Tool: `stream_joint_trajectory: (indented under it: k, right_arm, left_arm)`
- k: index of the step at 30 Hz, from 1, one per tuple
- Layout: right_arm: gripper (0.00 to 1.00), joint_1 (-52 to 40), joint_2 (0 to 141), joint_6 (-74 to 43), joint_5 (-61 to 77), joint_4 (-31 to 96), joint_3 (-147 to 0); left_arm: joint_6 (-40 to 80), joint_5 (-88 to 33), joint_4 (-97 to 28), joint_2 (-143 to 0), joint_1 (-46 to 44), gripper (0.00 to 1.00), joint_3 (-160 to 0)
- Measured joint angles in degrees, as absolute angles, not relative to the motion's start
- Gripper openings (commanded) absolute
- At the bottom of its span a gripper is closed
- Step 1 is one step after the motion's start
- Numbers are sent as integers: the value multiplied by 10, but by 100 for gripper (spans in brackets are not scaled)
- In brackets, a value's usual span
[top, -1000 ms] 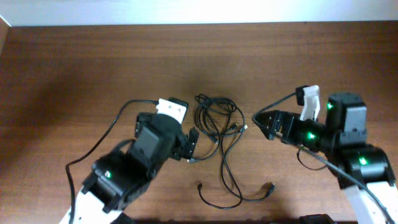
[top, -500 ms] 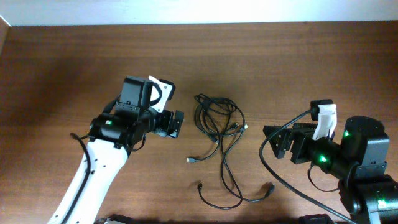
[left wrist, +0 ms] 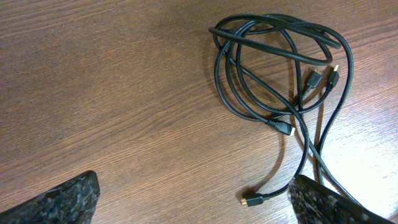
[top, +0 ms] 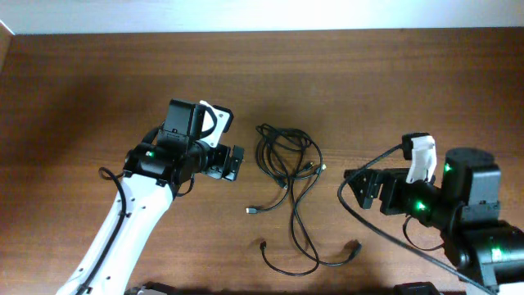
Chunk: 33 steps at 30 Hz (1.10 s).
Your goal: Untangle cables
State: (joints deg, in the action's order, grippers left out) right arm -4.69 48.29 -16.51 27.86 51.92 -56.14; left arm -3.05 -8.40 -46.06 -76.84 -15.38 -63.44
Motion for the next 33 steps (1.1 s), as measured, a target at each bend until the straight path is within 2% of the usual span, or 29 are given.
stream_joint_trajectory:
  k: [19,30,33]
  right_arm:
    - [99,-47,529,-168,279,493,-561]
    - [100,-47,573,-193,279,508,-561]
    - [99,-47,585,-236,279,501,-561]
  left_arm:
    - [-31,-84,-461,-768,-154,99,-634]
    - [-31,-84,-461,-768,-154,99,-634]
    - [-31,-84,-461,-768,-154,99,-634]
